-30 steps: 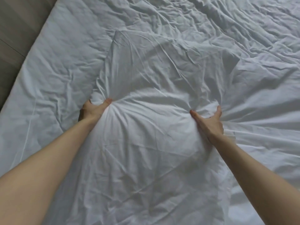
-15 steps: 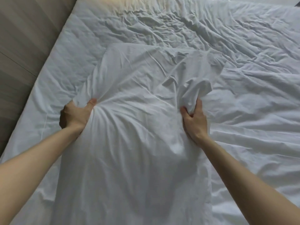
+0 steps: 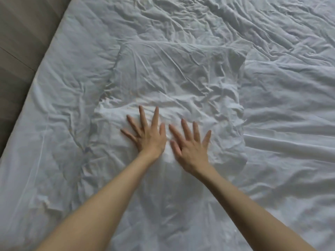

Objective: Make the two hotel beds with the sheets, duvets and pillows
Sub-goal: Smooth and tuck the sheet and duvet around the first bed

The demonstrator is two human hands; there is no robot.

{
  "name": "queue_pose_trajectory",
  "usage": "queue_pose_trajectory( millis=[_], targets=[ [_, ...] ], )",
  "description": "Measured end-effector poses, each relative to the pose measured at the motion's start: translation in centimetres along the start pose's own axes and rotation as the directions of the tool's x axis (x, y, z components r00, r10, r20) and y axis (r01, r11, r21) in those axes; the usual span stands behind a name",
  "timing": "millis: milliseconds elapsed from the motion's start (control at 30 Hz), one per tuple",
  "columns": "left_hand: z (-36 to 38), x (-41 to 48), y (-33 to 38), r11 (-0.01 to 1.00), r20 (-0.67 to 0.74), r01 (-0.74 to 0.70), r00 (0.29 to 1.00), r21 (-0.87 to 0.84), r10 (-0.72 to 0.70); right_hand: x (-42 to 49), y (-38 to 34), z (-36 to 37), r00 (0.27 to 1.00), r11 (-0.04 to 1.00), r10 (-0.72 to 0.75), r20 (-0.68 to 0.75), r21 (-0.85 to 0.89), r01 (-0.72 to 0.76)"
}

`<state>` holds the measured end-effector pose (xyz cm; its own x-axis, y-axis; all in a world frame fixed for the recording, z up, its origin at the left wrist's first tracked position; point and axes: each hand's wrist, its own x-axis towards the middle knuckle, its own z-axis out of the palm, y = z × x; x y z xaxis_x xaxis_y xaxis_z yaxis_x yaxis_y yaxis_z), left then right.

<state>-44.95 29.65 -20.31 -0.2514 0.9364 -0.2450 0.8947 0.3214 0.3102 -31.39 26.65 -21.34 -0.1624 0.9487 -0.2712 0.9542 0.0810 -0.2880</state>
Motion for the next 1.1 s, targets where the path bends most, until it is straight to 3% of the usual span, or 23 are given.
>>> queue_pose_trajectory(
  millis=[133, 267, 333, 400, 500, 700, 900, 967, 1000, 1100],
  targets=[
    [3.9, -3.1, -3.6, 0.98, 0.128, -0.093, 0.989, 0.178, 0.071, -1.4, 5.9, 2.1, 0.981, 0.975, 0.194, 0.026, -0.119, -0.189],
    [3.2, -2.8, -4.0, 0.977, 0.229, -0.133, 0.969, 0.168, 0.093, -1.7, 9.5, 0.2, 0.923, 0.935, 0.354, 0.153, -0.068, -0.348],
    [2.8, -4.0, -4.0, 0.981, 0.221, -0.135, 0.97, 0.138, 0.103, -2.3, 8.5, -1.0, 0.933, 0.941, 0.338, 0.124, -0.043, -0.335],
    [3.3, -7.0, -4.6, 0.977, 0.196, -0.181, 0.968, 0.109, 0.157, -4.1, 6.3, -1.2, 0.975, 0.977, 0.213, 0.064, -0.034, -0.211],
    [5.0, -12.9, -6.9, 0.959, 0.183, -0.266, 0.952, 0.098, 0.245, -9.6, 3.9, 1.6, 0.98, 0.995, 0.021, 0.196, -0.097, -0.002],
    [6.0, -21.1, -11.4, 0.926, 0.381, -0.303, 0.902, 0.227, 0.202, -20.0, 6.4, 5.7, 0.869, 0.98, 0.195, 0.454, -0.129, -0.153],
    [3.9, -26.0, -10.7, 0.913, 0.626, -0.349, 0.766, 0.212, 0.147, -27.1, 6.2, 4.6, 0.728, 0.966, 0.254, 0.636, -0.198, -0.164],
    [2.5, -27.5, -10.4, 0.91, 0.678, -0.378, 0.715, 0.172, 0.169, -28.9, 5.5, 3.5, 0.762, 0.964, 0.258, 0.594, -0.212, -0.161],
    [1.6, -28.2, -10.3, 0.903, 0.688, -0.403, 0.698, 0.148, 0.199, -29.8, 4.9, 2.9, 0.812, 0.965, 0.25, 0.527, -0.198, -0.169],
    [-1.1, -30.7, -9.8, 0.871, 0.611, -0.477, 0.725, 0.115, 0.317, -33.1, 3.1, 0.8, 0.953, 0.973, 0.232, 0.196, -0.06, -0.225]
  ],
)
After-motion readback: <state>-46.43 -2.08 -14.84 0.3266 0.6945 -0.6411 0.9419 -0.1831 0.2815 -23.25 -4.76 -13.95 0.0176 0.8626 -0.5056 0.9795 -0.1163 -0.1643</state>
